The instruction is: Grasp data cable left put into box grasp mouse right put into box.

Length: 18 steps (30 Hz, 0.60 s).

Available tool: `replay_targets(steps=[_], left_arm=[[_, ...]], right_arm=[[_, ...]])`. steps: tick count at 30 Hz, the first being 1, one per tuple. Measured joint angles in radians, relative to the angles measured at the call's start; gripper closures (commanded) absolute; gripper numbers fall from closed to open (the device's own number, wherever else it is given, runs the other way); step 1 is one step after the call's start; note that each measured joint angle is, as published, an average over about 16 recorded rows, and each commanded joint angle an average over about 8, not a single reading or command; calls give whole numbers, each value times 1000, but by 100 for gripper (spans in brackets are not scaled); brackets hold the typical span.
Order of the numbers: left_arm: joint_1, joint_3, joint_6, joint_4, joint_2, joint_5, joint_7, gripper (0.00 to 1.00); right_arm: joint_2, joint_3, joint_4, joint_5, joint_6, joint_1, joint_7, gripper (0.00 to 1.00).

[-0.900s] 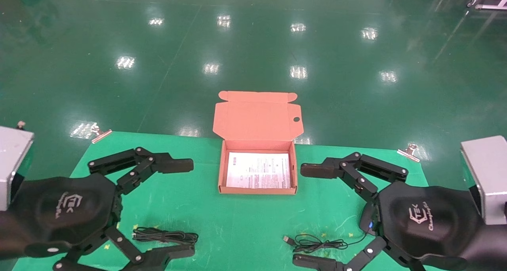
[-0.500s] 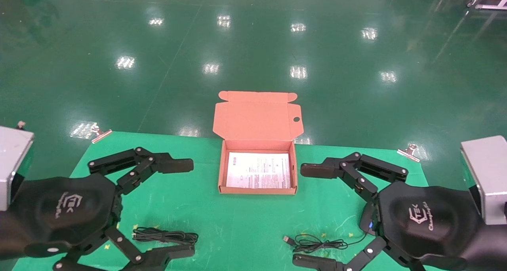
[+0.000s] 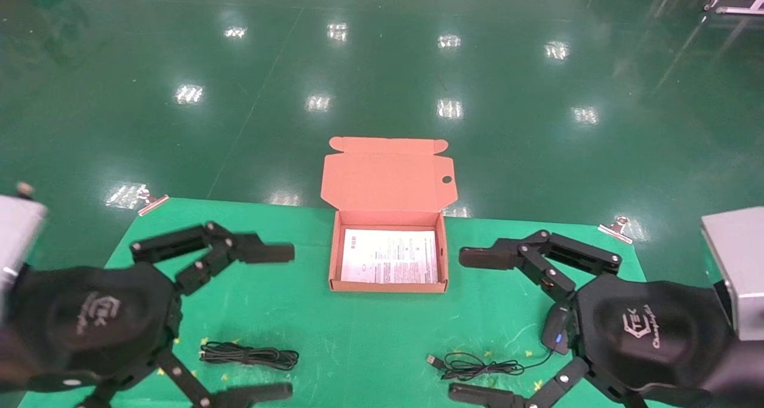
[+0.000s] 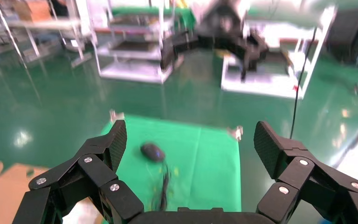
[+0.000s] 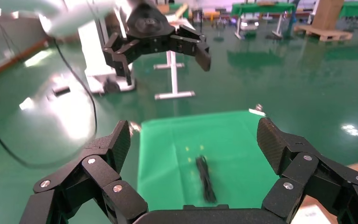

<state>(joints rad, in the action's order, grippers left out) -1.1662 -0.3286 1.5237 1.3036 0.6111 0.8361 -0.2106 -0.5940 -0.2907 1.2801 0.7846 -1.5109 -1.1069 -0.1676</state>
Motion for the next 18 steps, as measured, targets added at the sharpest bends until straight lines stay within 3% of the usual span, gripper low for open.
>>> replay_targets(steps=[8,18], left_arm=[[-158,-121,36,15,16,202,-68,0],[-365,-358,48,27,97,514,-98,0]], right_arm=[[16,-61,28,176,-34,-100,70,0],[-17,-256,71,535,-49,-291,238,0]])
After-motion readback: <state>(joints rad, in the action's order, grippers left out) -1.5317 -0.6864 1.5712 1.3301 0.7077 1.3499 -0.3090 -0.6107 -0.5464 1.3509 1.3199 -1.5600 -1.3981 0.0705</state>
